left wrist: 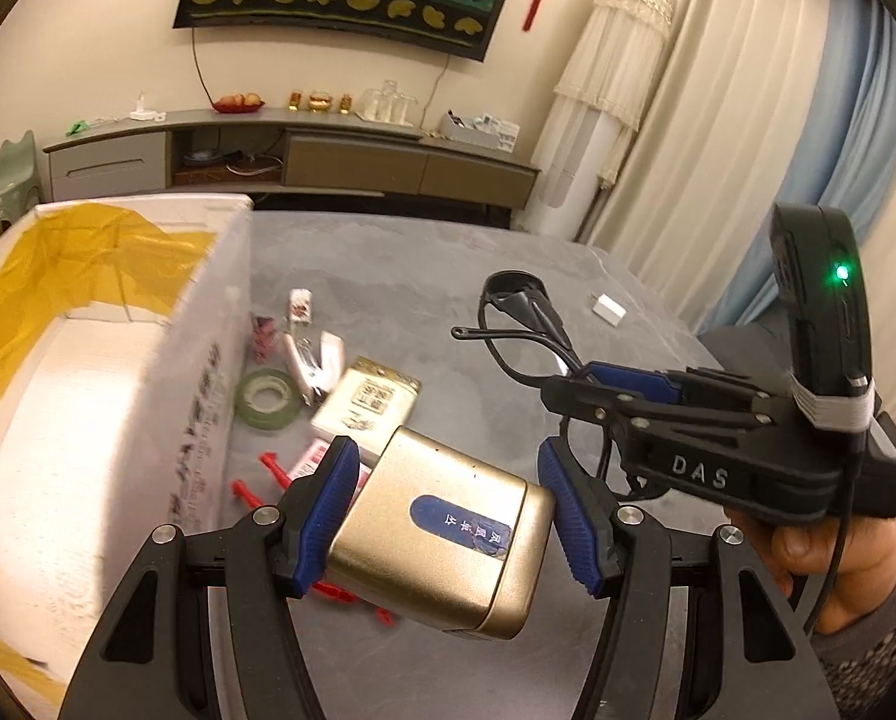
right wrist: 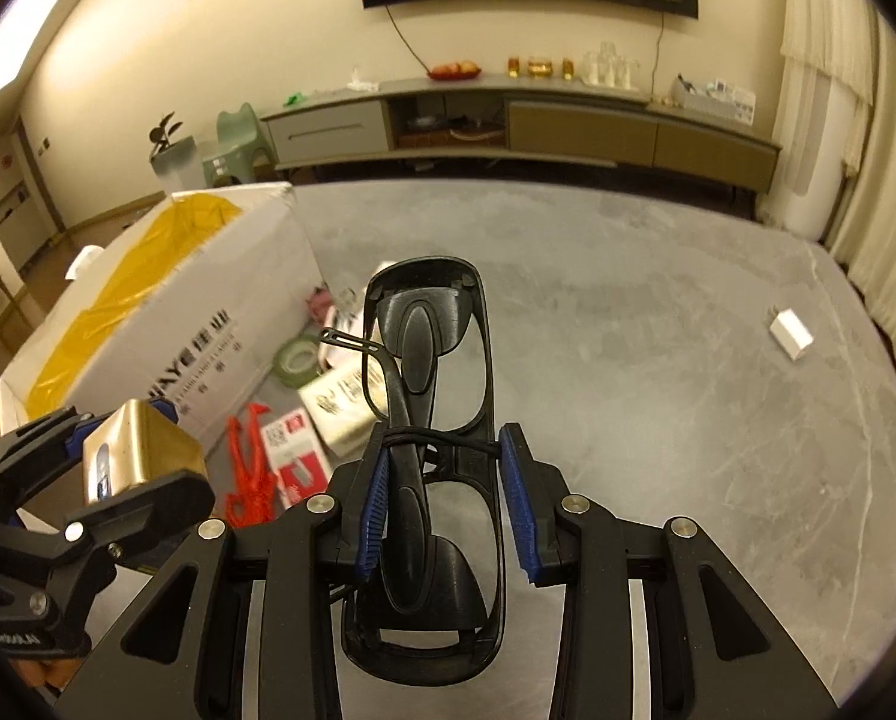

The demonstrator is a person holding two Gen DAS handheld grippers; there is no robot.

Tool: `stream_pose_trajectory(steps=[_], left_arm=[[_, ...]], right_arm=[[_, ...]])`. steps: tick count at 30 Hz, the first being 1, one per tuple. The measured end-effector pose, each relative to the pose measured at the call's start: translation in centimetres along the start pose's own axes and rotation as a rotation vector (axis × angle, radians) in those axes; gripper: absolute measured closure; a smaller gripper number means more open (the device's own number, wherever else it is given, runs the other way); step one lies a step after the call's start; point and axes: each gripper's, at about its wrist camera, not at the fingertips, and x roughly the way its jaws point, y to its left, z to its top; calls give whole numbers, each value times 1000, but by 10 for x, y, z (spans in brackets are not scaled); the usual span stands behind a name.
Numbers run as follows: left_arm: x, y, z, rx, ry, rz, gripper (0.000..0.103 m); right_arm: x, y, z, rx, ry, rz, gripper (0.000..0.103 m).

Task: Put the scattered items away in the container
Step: 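Carry black glasses in right tool while left tool carries gold tin toward box, then open right tool to drop glasses in box while left tool drops gold tin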

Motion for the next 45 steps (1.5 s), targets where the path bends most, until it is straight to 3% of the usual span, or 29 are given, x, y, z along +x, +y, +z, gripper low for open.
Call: stream_pose_trajectory(steps=[16, 31, 45], left_arm=[[-50, 26, 17, -63, -104, 19, 40], [-96, 71, 28, -157, -198, 42, 40], [-121, 125, 24, -277, -244, 94, 40]], right_arm=[[-18, 41, 15, 36, -34, 45, 66], [-34, 106, 49, -46, -75, 75, 66], [-25, 172, 71, -127, -79, 118, 66]])
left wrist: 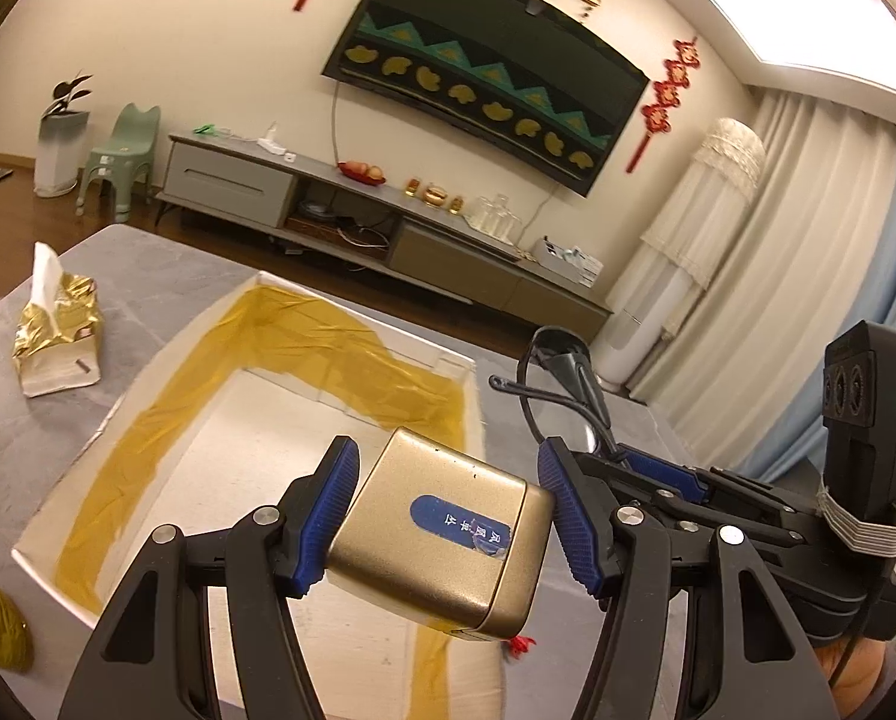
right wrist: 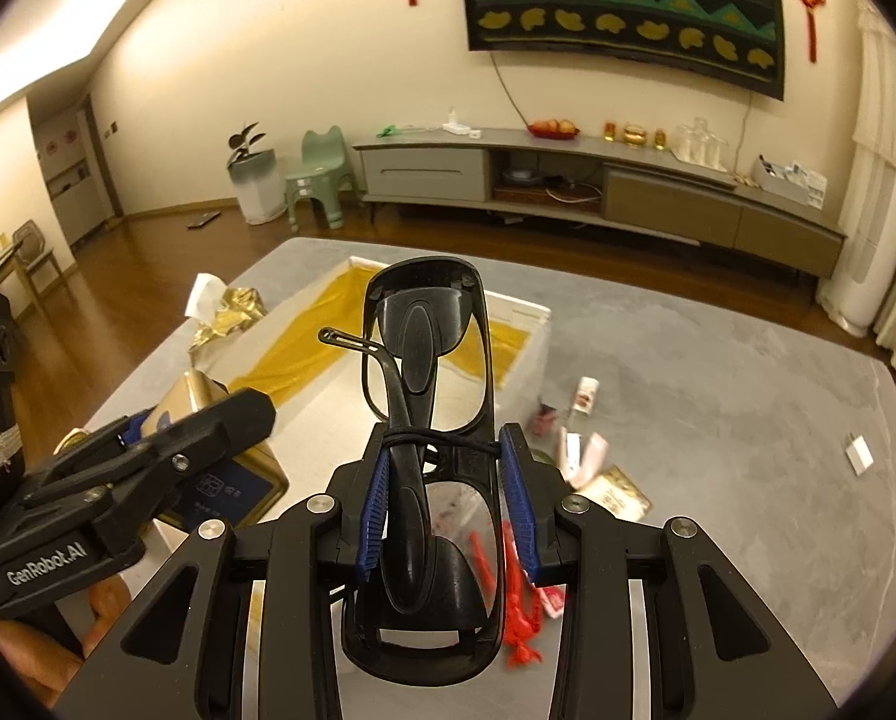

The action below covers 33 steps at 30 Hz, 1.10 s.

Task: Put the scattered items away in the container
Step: 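Open right tool to drop glasses in box while left tool drops gold tin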

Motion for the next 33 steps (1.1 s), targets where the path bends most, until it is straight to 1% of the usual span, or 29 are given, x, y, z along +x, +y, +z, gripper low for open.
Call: stream_pose_trajectory(steps=[11, 18, 25, 33], left_arm=[[1, 23, 1, -60, -3, 47, 40], [3, 45, 1, -107, 5, 97, 40], [5, 61, 0, -149, 9, 161, 40], [13, 69, -2, -165, 31, 192, 40]], right_arm=[[24, 27, 12, -25, 26, 41, 66], [38, 32, 18, -18, 47, 66, 66], [63, 35, 14, -4, 89, 79, 66], [81, 34, 12, -14, 124, 85, 66]])
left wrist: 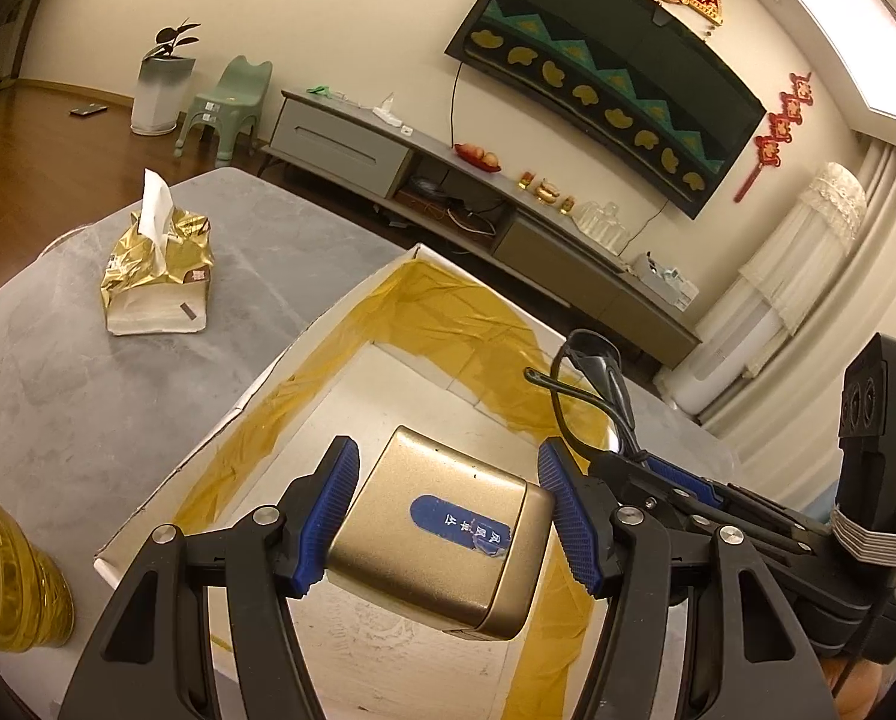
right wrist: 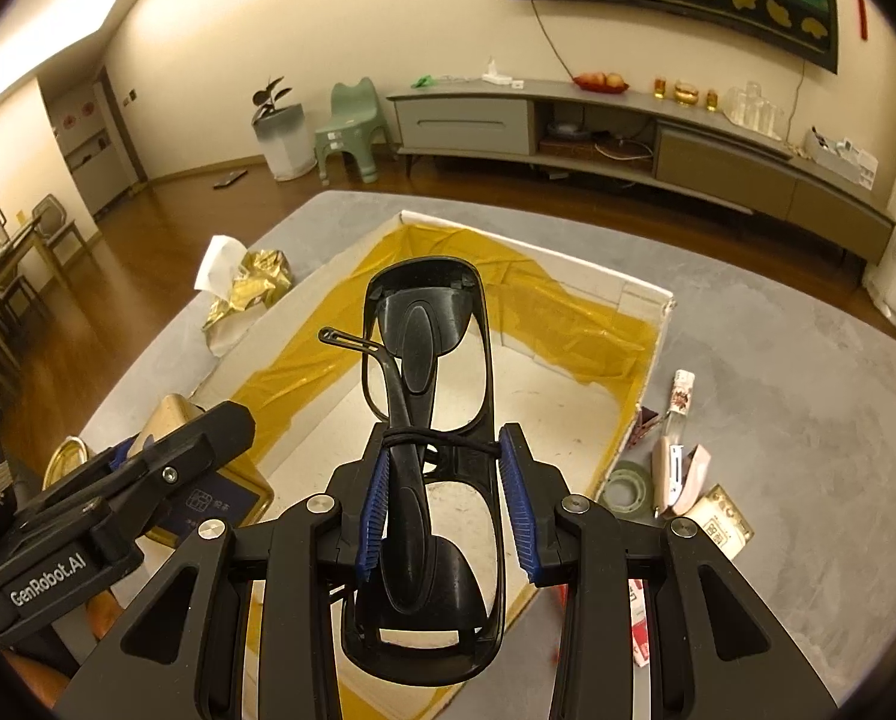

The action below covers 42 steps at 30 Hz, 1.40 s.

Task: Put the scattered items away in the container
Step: 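Open right tool to drop glasses in box while left tool drops gold tin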

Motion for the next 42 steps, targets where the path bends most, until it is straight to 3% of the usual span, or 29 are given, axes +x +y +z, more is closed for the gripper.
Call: stream_pose_trajectory(steps=[16, 23, 31, 37, 42], left_arm=[[19, 8, -2, -8, 48, 47, 40], [22, 12, -1, -29, 59, 28, 40], [18, 8, 0, -34, 48, 18, 40], [17, 7, -1, -52, 52, 8, 40], [16, -9, -5, -12, 53, 1, 40]], right_arm=[[31, 2, -2, -22, 57, -23, 65], [30, -4, -8, -7, 67, -12, 62], [11, -13, -14, 8, 31, 60, 50], [-16, -30, -28, 30, -6, 124, 50], [-36, -49, -56, 8, -30, 198, 50]])
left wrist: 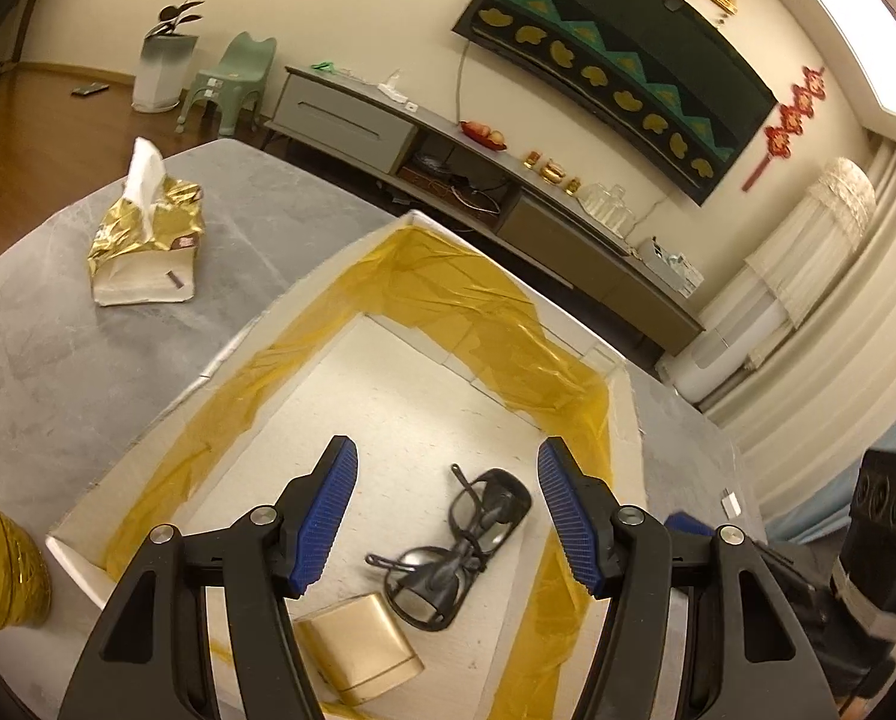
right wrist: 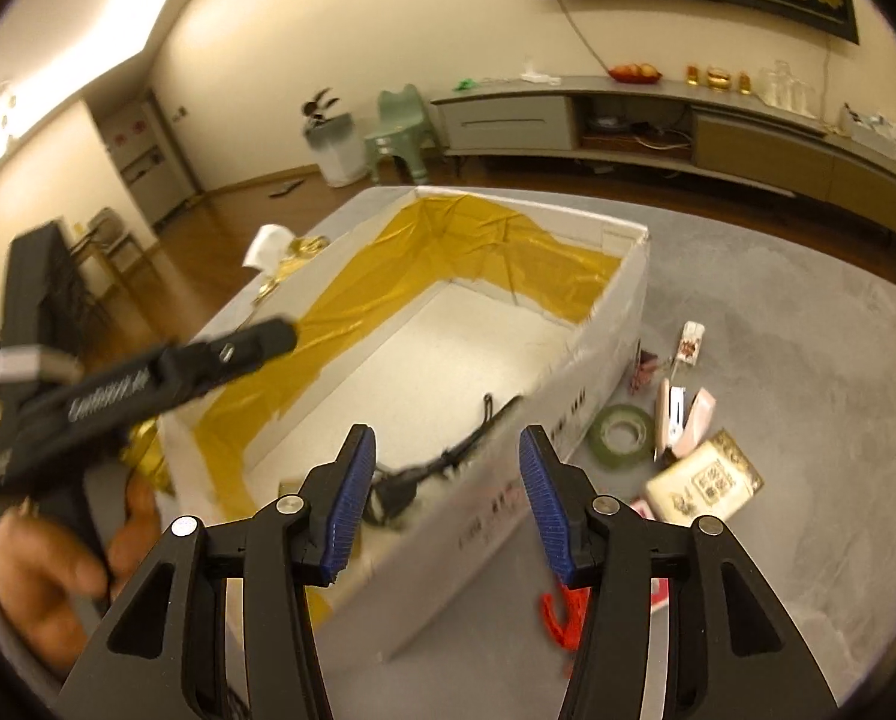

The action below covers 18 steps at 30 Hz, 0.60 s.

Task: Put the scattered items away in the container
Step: 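Open right tool to drop glasses in box while left tool drops gold tin, then move both tools back over the scattered items on the table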

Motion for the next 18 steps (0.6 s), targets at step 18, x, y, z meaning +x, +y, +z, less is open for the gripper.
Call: stream_pose_trajectory(steps=[18], left_arm=[[17, -100, -47, 246, 73, -97, 40]], right_arm=[[-52, -83, -35, 161, -30, -56, 50]])
